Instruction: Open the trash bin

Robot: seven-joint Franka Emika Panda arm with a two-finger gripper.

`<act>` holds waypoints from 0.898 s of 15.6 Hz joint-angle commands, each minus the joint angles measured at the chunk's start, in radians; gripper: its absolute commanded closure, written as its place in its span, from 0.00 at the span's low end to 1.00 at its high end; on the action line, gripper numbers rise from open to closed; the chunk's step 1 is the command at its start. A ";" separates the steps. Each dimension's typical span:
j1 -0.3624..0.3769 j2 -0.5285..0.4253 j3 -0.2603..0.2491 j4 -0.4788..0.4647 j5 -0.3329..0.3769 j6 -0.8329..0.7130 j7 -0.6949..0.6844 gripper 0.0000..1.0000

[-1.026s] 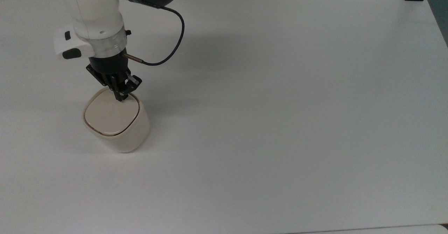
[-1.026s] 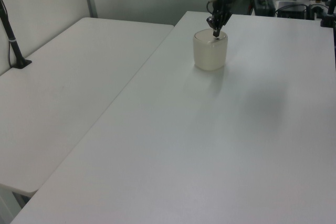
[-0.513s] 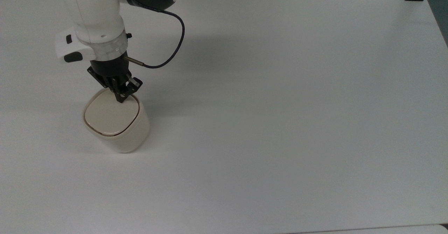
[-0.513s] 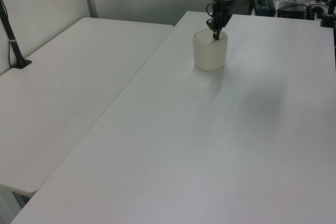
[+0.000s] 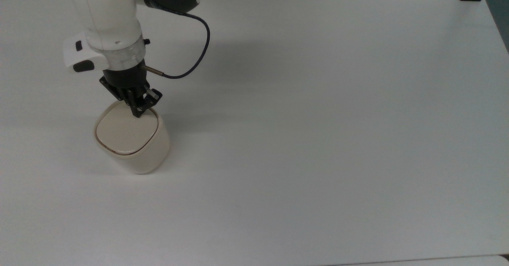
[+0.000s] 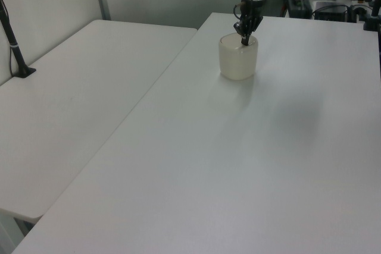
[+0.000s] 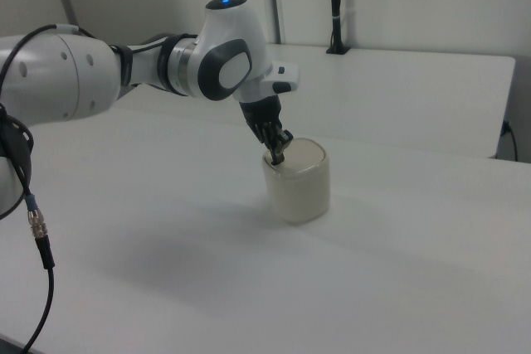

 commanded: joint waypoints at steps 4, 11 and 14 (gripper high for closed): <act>0.066 -0.127 0.019 -0.001 -0.025 -0.115 0.014 0.97; 0.207 -0.227 0.017 -0.013 -0.037 -0.330 -0.047 0.98; 0.223 -0.273 0.019 -0.023 -0.032 -0.395 -0.099 0.98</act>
